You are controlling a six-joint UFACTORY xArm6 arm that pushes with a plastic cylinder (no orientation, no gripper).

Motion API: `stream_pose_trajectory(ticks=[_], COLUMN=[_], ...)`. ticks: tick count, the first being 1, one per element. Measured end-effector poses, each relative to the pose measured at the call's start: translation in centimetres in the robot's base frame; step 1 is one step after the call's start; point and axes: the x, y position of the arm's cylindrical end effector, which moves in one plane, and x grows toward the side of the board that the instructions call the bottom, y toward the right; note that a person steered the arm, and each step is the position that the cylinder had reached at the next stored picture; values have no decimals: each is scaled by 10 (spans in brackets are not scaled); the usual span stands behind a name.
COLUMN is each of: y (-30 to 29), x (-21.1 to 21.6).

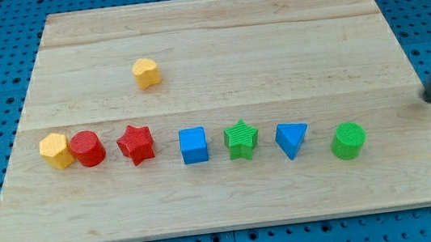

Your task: Move the yellow heart closer to the right of the green circle

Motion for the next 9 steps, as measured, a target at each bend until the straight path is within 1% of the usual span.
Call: stream_pose_trajectory(ticks=[1,2,3,4,5,6,7,8,9], y=[-135,-272,-407,-406,-385,-319,-243,-248,-197], x=[-89,-162,-181,-106,-65,-59,-61,-99,-101])
